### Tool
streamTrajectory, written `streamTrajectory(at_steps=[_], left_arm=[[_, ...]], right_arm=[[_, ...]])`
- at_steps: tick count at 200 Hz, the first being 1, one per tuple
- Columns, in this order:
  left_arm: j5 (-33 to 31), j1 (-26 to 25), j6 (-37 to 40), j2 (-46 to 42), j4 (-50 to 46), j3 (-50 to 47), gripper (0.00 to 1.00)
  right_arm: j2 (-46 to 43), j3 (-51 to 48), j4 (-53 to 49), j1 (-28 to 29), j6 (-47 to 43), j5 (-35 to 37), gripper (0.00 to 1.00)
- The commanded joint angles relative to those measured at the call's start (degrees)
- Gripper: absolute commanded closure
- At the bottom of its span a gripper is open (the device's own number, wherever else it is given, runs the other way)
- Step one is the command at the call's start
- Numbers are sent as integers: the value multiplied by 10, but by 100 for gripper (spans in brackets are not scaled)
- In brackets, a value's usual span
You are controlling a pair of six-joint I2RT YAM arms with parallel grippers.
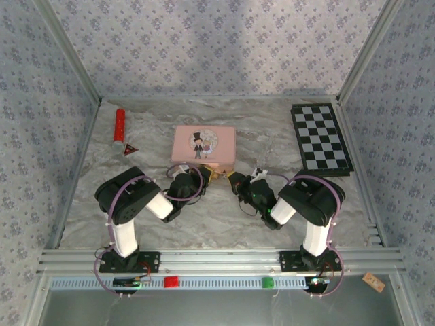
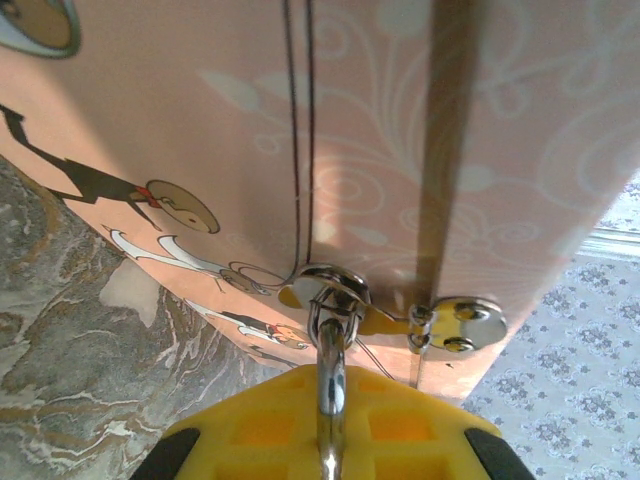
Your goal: Unlock the padlock with the key
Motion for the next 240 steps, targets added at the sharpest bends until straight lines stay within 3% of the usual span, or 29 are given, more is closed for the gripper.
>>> streamTrajectory(at_steps=[1,72,164,240], left_arm=[[25,-6,-1,4,63,4,96],[25,9,0,0,72,4,96],[55,14,-51,3,70,14,98],[6,-8,-81,-41,12,4,98]], right_arm=[[6,11,4,-1,7,-4,100],[24,-9,5,0,12,-4,100],[-34,-20,4,5,-74,14,100],[-31,-12,4,20,-69,51,100]])
